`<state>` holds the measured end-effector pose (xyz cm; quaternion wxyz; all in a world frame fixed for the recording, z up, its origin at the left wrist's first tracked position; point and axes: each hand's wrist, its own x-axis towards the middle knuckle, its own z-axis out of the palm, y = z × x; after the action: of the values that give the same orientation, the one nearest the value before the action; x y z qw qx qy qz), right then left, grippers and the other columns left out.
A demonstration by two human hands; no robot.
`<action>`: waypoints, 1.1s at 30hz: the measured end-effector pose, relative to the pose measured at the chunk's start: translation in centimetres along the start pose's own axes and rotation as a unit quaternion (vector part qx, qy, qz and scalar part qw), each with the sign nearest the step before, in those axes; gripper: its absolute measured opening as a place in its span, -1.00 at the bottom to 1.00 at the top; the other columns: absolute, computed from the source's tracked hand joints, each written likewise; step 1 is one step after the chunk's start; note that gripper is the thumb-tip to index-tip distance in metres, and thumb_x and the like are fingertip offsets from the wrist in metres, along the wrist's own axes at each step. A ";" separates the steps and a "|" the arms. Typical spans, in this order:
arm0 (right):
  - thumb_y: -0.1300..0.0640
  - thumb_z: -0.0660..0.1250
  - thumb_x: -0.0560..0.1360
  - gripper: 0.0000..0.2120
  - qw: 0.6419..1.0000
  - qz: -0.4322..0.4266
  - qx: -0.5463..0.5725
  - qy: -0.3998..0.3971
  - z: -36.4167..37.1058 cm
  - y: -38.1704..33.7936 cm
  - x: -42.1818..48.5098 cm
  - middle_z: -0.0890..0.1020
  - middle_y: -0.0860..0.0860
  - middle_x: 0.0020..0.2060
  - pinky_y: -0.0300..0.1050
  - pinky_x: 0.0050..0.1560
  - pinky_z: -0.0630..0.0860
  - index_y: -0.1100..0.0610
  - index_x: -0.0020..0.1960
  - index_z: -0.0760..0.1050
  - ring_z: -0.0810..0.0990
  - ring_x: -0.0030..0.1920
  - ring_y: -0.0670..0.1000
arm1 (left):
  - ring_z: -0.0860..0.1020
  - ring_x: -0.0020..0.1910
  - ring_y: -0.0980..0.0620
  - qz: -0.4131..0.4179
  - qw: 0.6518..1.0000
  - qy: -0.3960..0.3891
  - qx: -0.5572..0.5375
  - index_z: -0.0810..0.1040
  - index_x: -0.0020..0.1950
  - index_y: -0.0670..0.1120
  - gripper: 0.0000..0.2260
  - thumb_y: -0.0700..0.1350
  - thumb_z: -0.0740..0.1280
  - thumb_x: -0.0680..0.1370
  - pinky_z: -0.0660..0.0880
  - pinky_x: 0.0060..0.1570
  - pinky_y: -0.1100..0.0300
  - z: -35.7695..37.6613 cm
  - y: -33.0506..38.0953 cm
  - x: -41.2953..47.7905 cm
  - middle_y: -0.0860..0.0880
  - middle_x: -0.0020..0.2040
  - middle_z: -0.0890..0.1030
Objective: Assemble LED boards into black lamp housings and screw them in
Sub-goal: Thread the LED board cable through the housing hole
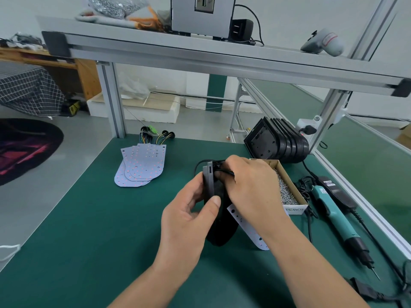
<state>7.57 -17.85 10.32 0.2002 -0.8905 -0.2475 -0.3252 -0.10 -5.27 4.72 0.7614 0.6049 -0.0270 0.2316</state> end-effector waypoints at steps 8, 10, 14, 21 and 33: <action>-0.02 0.17 0.59 -0.72 0.981 -0.053 -0.006 -0.186 -0.4 0.6 0.5 0.48 -0.14 -0.21 0.06 0.03 0.34 -0.06 -0.01 0.66 0.41 -0.02 0.05 | 0.66 0.28 0.11 -0.028 0.999 0.002 -0.030 0.70 0.25 0.24 -0.60 -0.20 0.44 0.53 0.54 0.20 0.35 -0.2 -0.5 0.3 0.10 0.23 0.73; -0.03 0.10 0.61 -0.67 0.978 -0.046 -0.007 -0.202 -0.2 0.8 0.2 0.42 -0.17 -0.14 0.07 0.07 0.35 -0.08 0.07 0.64 0.36 0.00 0.02 | 0.67 0.27 0.11 -0.032 0.999 -0.001 -0.030 0.69 0.28 0.23 -0.60 -0.19 0.44 0.54 0.55 0.19 0.35 -0.2 -0.5 0.4 0.10 0.23 0.73; 0.08 0.19 0.65 -0.74 0.988 -0.007 0.053 -0.147 0.1 1.0 -0.2 0.58 -0.13 -0.14 0.08 0.01 0.41 -0.02 0.11 0.66 0.45 -0.03 0.02 | 0.66 0.29 0.10 -0.038 0.998 -0.007 -0.048 0.68 0.29 0.22 -0.61 -0.18 0.44 0.56 0.54 0.22 0.33 -0.3 -0.6 0.4 0.07 0.25 0.73; 0.07 0.46 0.55 -0.92 0.993 0.085 0.074 -0.043 0.7 0.6 -1.1 0.64 -0.08 -0.21 0.11 -0.02 0.45 0.06 -0.08 0.62 0.52 -0.10 0.06 | 0.66 0.29 0.09 -0.037 0.997 -0.023 -0.059 0.69 0.30 0.21 -0.61 -0.20 0.41 0.58 0.55 0.20 0.35 -0.1 -0.7 0.1 0.05 0.25 0.73; -0.09 0.21 0.67 -0.74 0.975 0.024 0.097 -0.198 0.7 1.6 -0.8 0.53 -0.11 -0.17 0.07 0.10 0.44 -0.18 0.27 0.61 0.44 0.00 0.01 | 0.65 0.30 0.09 -0.038 0.997 -0.017 -0.061 0.70 0.28 0.19 -0.55 -0.36 0.37 0.63 0.54 0.22 0.35 -0.9 -0.7 1.0 0.05 0.26 0.73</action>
<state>8.30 -18.99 8.94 0.2401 -0.9192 -0.2915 -0.1118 0.88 -4.22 4.21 0.8043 0.5620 -0.0310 0.1905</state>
